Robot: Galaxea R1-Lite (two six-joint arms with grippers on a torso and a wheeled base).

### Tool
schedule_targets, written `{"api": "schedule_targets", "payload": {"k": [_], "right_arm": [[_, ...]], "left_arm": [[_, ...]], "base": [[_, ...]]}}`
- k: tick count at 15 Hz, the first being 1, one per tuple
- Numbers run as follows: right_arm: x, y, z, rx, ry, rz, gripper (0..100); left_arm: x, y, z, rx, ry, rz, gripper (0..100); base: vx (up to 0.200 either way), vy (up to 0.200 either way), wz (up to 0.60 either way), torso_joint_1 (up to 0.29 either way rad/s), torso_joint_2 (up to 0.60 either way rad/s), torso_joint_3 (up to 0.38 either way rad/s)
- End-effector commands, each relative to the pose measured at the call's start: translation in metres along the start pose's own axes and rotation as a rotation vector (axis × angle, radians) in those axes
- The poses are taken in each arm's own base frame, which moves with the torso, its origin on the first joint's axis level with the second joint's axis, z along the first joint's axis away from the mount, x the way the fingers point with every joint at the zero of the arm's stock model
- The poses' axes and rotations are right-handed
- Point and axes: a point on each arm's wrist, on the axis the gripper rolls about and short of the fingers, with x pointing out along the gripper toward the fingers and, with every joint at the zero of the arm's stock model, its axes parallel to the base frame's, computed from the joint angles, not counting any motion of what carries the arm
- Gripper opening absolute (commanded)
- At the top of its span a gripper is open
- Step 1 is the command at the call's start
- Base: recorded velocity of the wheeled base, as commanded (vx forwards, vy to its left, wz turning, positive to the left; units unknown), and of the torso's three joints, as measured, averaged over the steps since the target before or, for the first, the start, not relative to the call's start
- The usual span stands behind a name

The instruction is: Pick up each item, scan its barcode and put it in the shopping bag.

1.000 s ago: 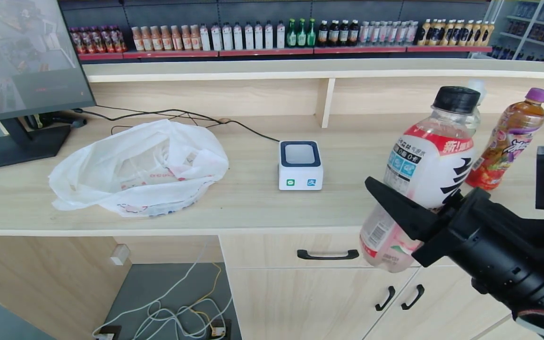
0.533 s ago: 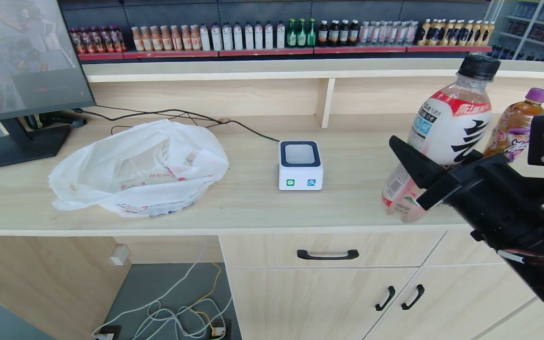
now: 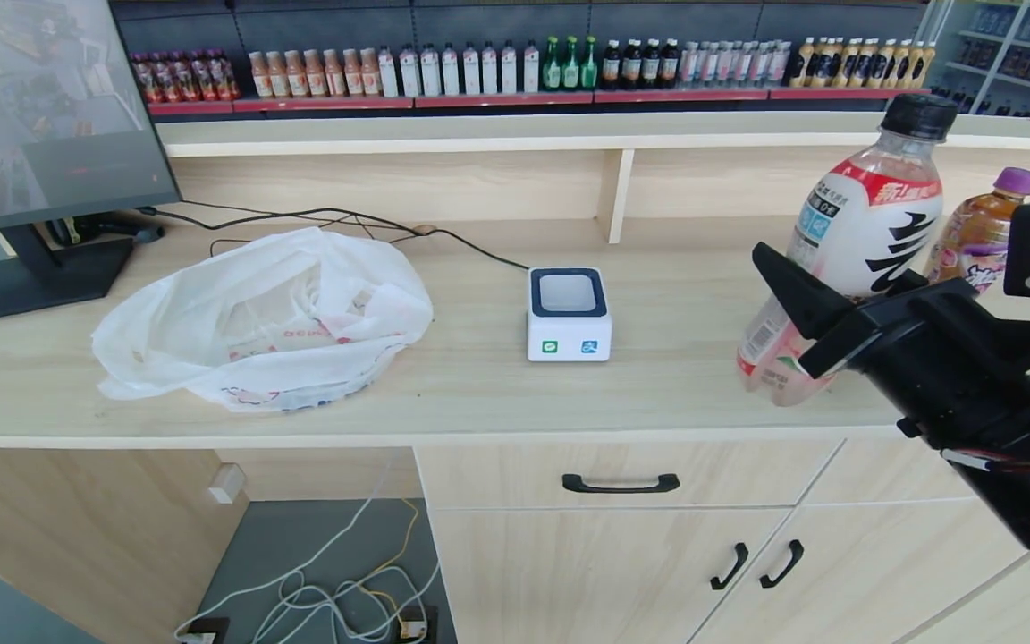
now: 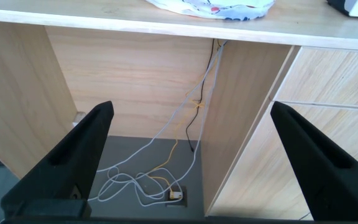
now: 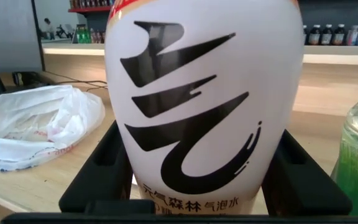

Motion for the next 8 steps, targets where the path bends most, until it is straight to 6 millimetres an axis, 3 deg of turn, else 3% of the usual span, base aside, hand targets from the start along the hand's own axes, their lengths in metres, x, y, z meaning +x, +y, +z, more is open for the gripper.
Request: {"api": "schedule_targets", "payload": {"k": [1,3,8], "right_arm": [[0.0000,-0.0002,0.0011,0.000,-0.005,0.001,0],[-0.0001,-0.0002,0.0016,0.000,-0.007,0.001,0],[0.0027,0.0023,-0.0009,-0.004,-0.008,0.083,0]], "left_arm": [[0.0000,0.0000,0.0000,0.000,-0.001,0.000,100],[0.0000,0.0000,0.0000,0.000,-0.001,0.000,100],[0.0000,0.0000,0.0000,0.002,-0.001,-0.002,100]], "base": [[0.000,0.200,0.00,-0.012,-0.01,0.007],[0.000,0.200,0.00,0.012,0.00,-0.002],[0.000,0.000,0.00,0.000,0.00,0.000]]}}
